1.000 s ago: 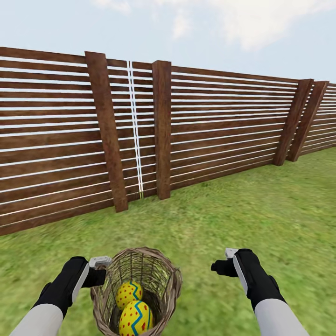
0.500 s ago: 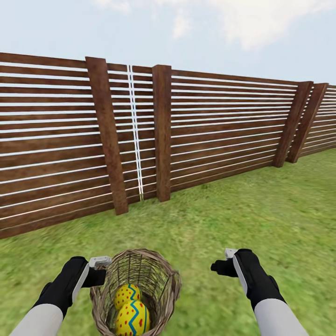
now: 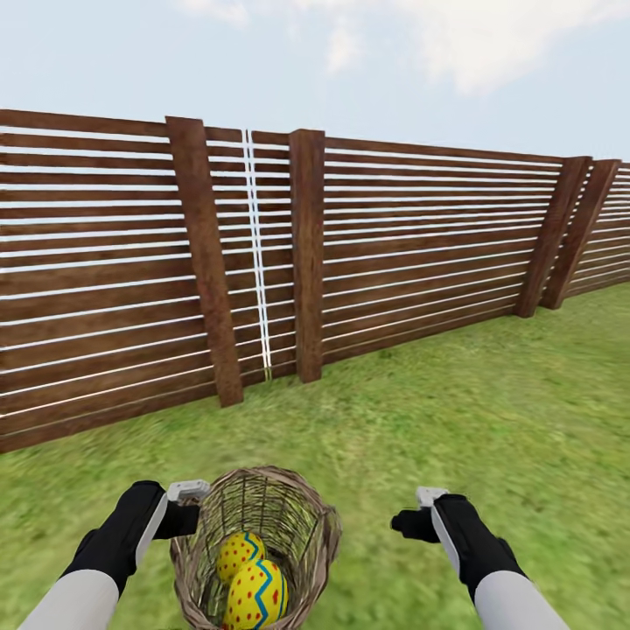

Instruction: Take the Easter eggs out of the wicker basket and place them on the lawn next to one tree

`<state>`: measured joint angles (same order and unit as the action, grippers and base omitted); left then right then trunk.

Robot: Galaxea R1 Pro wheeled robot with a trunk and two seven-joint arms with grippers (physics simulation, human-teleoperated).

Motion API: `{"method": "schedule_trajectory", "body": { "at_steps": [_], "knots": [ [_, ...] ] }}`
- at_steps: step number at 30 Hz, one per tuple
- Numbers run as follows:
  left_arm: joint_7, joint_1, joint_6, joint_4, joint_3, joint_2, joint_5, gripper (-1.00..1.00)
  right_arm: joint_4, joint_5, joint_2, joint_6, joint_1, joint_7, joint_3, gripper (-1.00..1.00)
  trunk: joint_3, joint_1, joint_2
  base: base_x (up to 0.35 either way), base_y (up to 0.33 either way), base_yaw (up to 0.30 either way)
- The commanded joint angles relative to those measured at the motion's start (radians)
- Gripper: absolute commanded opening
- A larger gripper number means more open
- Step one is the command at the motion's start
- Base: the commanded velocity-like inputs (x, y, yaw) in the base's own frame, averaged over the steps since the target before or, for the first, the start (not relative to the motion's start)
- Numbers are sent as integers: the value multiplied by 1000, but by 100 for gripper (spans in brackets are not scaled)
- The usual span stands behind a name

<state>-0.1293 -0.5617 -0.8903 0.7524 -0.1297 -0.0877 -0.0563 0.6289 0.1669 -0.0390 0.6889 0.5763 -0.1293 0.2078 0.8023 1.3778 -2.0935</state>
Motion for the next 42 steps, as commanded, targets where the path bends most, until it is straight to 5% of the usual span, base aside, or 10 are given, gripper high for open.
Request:
{"method": "schedule_trajectory", "body": {
  "at_steps": [1, 11, 16, 39, 42],
  "knots": [
    [-7, 0, -4, 1, -2, 0, -5, -100, -7, 9, 0, 1, 0, -9, 7, 100, -2, -4, 7, 0, 0, 266],
    [-7, 0, -4, 1, -3, 0, -5, -100, -86, 34, -1, -4, 0, -7, 4, 100, -34, -42, 77, 0, 0, 292],
    [-7, 0, -4, 1, -2, 0, -5, -100, -170, 35, 3, -94, 0, -6, 4, 100, -49, -62, 112, 0, 0, 293],
    [-7, -1, -4, 1, -2, 2, -5, -100, -180, 36, 1, -97, 0, -3, 4, 100, -121, -150, 273, 0, 0, 293],
    [-7, -1, -4, 1, -2, 1, -5, -100, -203, 43, 21, -105, 0, -3, 4, 100, -131, -161, 294, 0, 0, 86]
  ]
}}
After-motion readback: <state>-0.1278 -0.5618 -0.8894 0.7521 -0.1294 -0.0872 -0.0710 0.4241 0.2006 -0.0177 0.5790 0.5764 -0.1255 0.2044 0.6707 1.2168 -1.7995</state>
